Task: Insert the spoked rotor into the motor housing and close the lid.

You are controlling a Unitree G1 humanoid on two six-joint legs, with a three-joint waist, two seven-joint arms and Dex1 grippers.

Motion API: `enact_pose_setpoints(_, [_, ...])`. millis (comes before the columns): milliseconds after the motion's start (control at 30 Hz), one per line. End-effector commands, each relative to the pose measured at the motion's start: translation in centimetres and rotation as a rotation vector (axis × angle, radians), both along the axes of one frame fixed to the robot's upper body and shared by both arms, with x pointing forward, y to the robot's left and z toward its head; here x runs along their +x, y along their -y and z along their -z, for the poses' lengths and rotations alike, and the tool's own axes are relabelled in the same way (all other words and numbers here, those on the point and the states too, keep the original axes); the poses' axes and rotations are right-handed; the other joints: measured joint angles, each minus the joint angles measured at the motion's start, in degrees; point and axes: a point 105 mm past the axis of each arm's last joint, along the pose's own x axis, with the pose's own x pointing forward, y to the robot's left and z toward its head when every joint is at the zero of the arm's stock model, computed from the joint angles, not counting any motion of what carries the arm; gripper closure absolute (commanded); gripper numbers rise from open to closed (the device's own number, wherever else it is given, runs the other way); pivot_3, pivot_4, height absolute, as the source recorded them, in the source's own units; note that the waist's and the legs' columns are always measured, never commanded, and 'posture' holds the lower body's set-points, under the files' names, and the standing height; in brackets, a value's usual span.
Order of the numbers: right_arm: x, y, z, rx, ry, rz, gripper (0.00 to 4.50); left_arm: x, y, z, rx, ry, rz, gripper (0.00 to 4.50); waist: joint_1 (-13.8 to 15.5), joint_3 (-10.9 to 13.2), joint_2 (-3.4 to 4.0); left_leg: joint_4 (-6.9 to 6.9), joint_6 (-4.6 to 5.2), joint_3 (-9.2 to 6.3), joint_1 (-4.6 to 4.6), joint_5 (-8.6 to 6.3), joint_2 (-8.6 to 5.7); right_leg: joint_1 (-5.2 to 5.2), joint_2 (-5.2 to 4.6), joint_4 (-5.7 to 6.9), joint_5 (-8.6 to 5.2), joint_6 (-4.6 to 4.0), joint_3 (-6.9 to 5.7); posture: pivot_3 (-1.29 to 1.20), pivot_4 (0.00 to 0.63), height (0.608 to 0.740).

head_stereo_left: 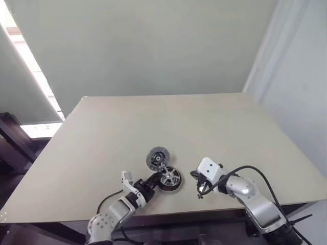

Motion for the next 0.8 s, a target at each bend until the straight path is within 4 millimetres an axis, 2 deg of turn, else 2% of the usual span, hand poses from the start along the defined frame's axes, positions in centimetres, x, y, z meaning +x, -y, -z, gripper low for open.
enact_pose_setpoints(33, [0.05, -0.21, -1.36, 0.019, 0.050, -0.002, 4.50, 0.51, 0.12, -0.30, 0.003, 0.025, -0.001, 4.17, 0.0, 0.0, 0.00, 0.00, 0.00, 0.00, 0.00, 0.00, 0.00, 0.00, 0.00, 0.00, 0.00, 0.00, 0.00, 0.00, 0.000, 0.740])
enact_pose_setpoints(700, [0.15, -0.25, -1.21, 0.015, 0.051, 0.002, 4.50, 0.43, 0.75, 0.07, 0.038, 0.007, 0.027, 4.17, 0.0, 0.0, -0.01, 0.05, 0.00, -0.01, 0.02, 0.00, 0.00, 0.04, -0.01, 0.00, 0.00, 0.01, 0.00, 0.00, 0.000, 0.740])
enact_pose_setpoints(767, [0.20, -0.29, -1.18, 0.014, 0.052, 0.001, 4.50, 0.34, 0.66, -0.01, 0.036, 0.006, 0.025, 3.44, 0.0, 0.0, -0.01, 0.04, 0.00, -0.01, 0.01, 0.00, 0.00, 0.04, -0.01, 0.00, 0.00, 0.01, 0.00, 0.00, 0.000, 0.740])
enact_pose_setpoints(800, [0.22, -0.31, -1.18, 0.014, 0.053, 0.000, 4.50, 0.36, 0.54, -0.03, 0.041, 0.006, 0.017, 3.23, 0.0, 0.0, 0.00, 0.03, 0.00, -0.01, 0.01, 0.00, 0.00, 0.03, -0.01, 0.00, 0.00, 0.01, 0.00, 0.00, 0.000, 0.740])
